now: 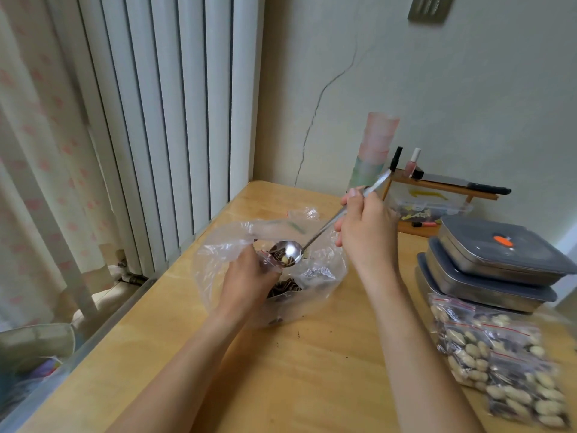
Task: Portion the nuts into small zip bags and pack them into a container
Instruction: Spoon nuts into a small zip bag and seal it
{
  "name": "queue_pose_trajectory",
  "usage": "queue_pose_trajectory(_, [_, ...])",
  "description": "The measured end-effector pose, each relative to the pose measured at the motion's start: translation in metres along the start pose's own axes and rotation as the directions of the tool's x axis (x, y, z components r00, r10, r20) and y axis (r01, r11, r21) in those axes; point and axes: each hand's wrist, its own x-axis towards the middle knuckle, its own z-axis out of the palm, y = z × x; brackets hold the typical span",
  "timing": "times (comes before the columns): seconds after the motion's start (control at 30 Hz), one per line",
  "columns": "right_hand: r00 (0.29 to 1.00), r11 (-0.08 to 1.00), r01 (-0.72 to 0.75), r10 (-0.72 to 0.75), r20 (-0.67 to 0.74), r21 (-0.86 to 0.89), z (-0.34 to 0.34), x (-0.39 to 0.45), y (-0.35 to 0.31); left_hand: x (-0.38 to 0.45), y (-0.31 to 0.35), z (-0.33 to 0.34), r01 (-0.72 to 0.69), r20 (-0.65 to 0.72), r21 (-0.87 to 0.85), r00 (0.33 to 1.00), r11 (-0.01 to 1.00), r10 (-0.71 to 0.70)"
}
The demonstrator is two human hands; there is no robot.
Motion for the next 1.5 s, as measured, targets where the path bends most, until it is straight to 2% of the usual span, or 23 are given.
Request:
queue_pose_trajectory(0.1, [0.984,0.987,0.158,-0.156,0.086,-0.025,-0.001,-0.006,-0.014,0.000,0.000,0.001,-0.020,0.020,-0.023,1.000,1.000,0.021])
queue_pose_trajectory(0.23, [0.856,0.891,0.454,-0.436,0.279,0.000,-0.008,-0.015,-0.035,0.002,-0.004,0.002,-0.016,0.024,-0.113,1.000,0.994,0.019])
queue_pose_trajectory(0.33, [0.786,0.819,0.573,-0.559,0.265,0.027,-0.003,-0.019,-0.038,0.003,-0.006,0.002,-0.001,0.006,-0.166,1.000,0.986,0.002])
queue_pose_trajectory(0.47, [0.761,0.785,0.617,-0.612,0.216,0.055,-0.002,-0.019,-0.039,0.004,-0.006,0.004,-0.011,-0.011,-0.162,1.000,0.987,0.010])
queue_pose_trajectory(0.67, [0.736,0.759,0.647,-0.647,0.199,0.074,-0.004,-0.018,-0.040,0.004,-0.005,0.003,-0.003,-0.017,-0.150,1.000,0.989,0.000])
queue_pose_trajectory(1.13, [0.748,0.766,0.640,-0.638,0.183,0.059,-0.007,-0.018,-0.039,0.004,0.000,-0.002,0.015,-0.068,-0.186,0.997,0.982,-0.028])
queue_pose_trajectory(1.27, [0.814,0.823,0.568,-0.557,0.165,-0.026,-0.008,-0.013,-0.031,0.002,0.003,-0.007,0.077,-0.029,-0.057,0.996,0.995,-0.079])
queue_pose_trajectory(1.4, [0.863,0.918,0.396,-0.367,0.348,-0.015,-0.013,-0.007,-0.020,-0.002,0.006,-0.011,0.034,-0.023,-0.021,0.999,0.999,-0.034])
queue_pose_trajectory(1.5, [0.885,0.917,0.378,-0.318,0.340,-0.126,-0.019,-0.003,-0.014,-0.005,0.007,-0.010,0.045,0.028,-0.012,0.999,0.999,-0.045])
